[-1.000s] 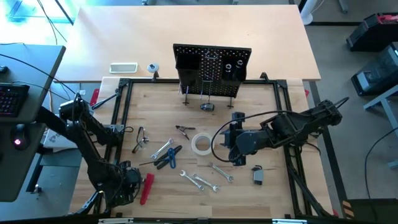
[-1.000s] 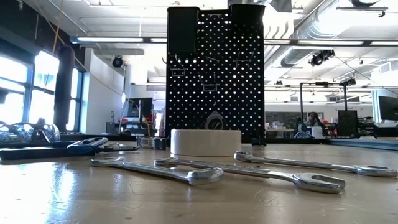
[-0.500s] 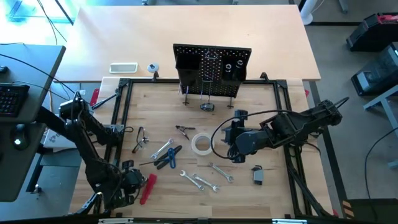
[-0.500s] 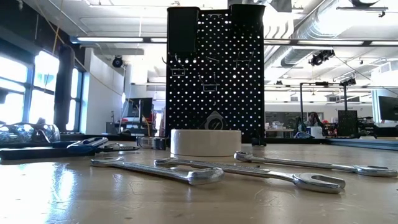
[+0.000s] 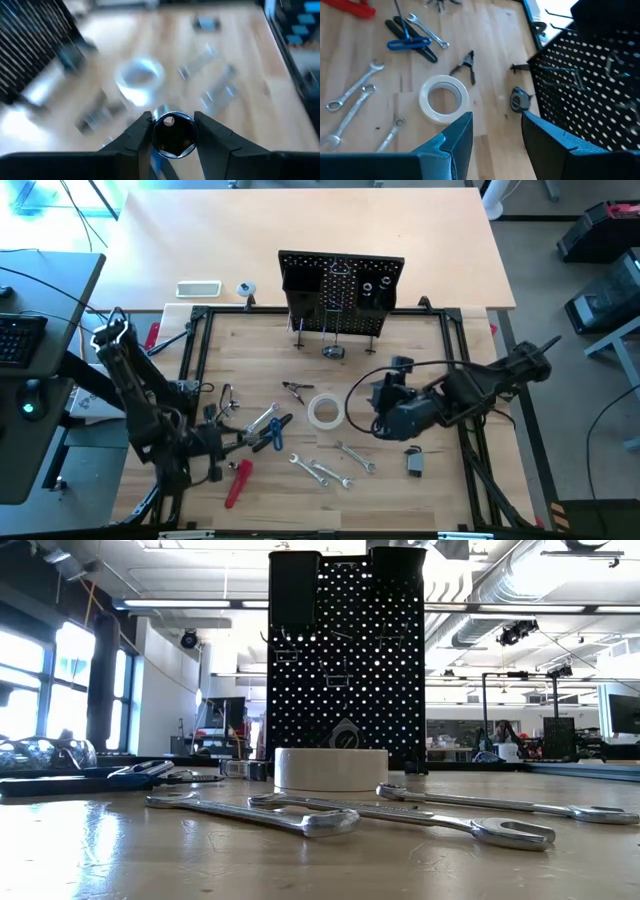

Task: Hang tools onto peg board
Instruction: Put the silver socket into the right black bin on the peg board

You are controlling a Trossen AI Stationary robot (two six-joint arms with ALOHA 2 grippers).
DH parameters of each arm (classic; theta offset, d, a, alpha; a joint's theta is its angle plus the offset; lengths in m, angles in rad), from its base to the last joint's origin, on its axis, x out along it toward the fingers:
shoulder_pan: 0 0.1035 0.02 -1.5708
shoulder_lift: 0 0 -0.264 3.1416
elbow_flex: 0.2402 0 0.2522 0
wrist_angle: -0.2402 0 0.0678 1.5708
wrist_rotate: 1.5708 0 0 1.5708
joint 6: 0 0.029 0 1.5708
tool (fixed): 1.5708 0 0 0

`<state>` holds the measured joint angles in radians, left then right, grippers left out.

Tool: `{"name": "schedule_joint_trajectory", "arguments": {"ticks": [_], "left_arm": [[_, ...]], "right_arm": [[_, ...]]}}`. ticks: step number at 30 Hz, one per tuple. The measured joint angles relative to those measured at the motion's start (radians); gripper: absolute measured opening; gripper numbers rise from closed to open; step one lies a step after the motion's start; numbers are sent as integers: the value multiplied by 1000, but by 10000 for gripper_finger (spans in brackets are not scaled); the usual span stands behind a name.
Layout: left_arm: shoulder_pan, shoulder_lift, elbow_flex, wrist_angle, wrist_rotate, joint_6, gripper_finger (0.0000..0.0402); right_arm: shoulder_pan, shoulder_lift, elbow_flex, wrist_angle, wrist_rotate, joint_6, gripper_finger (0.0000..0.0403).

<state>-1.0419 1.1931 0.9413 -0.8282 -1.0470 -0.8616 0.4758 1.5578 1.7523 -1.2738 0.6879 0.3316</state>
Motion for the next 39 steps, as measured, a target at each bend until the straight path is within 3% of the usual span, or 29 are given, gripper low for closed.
{"name": "schedule_joint_trajectory", "arguments": {"ticks": [5,11,16,21,29,39], "left_arm": [[57,-80,0,140,-141,310,111],[150,-126,0,408,-157,709,112],[261,-120,0,727,65,1042,112],[382,-106,-1,924,308,1225,111],[596,-107,-1,978,621,1241,111],[791,-90,-2,1031,864,1241,111]], "right_arm": [[72,-7,0,-83,80,146,163],[168,-7,0,-118,155,280,163],[224,-7,0,-122,176,329,163],[262,-7,0,-139,176,342,163],[280,-8,0,-233,205,322,163],[277,-117,0,-218,289,134,156]]}}
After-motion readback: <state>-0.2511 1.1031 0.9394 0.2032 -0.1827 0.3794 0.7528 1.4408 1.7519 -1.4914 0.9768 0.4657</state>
